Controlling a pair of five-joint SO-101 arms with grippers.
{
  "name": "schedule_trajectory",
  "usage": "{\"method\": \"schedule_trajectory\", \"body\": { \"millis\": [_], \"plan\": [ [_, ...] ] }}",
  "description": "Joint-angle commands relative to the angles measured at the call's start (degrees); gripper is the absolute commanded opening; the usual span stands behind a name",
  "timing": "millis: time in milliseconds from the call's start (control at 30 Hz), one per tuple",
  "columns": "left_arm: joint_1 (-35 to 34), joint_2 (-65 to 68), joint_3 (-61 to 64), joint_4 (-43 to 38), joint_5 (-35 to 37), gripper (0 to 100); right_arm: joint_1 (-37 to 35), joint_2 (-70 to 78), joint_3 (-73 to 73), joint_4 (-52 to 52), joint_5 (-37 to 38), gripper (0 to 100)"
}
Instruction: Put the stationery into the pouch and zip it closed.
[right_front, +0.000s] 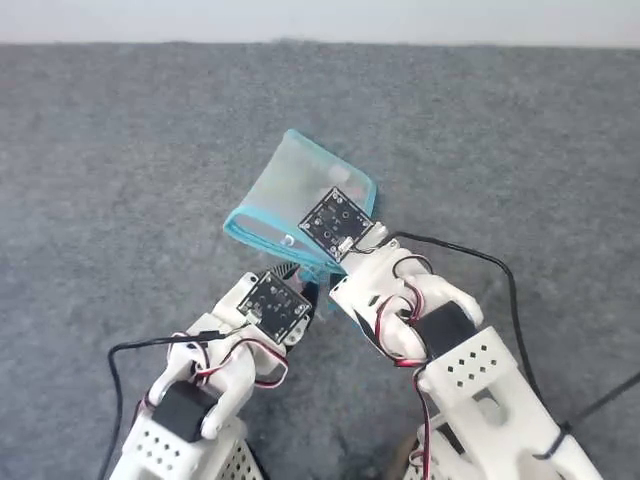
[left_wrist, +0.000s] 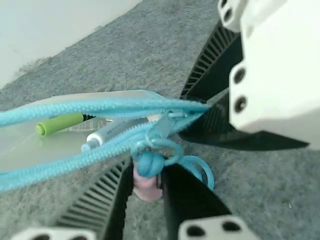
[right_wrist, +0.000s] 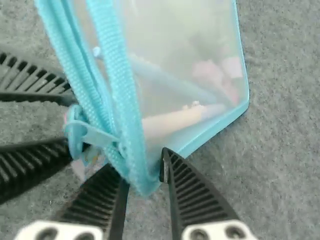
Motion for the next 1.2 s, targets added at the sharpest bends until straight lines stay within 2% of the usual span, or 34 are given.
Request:
{"method": "schedule_trajectory", "body": {
  "millis": [0,133,367,500,1067,1167],
  "plan": [
    [-0.2,-1.2,-0.9,-1.8,0.6,1,0.0,-1.7,0.4,-1.4,2.7,0.6],
    [-2.0,-1.2,-1.5,-0.6,-1.9,1,4.1,-1.7,2.6,-2.2,3.6,0.6],
    [-12.2,-1.2,-1.9,-1.1,-2.5,1,9.4,-1.7,5.7,-5.0,5.5,0.6],
    [-15.5,-1.2,-1.9,-1.1,-2.3,1,11.5,-1.7,5.8,-4.8,5.5,0.6],
    [-16.5,-1.2,-2.0,-0.8,-2.2,1,25.5,-1.6,5.6,-6.0,5.6,0.6],
    [-19.0,-1.2,-2.0,-1.2,-2.0,1,27.9,-1.5,5.5,-6.6,5.5,0.6]
  ]
}}
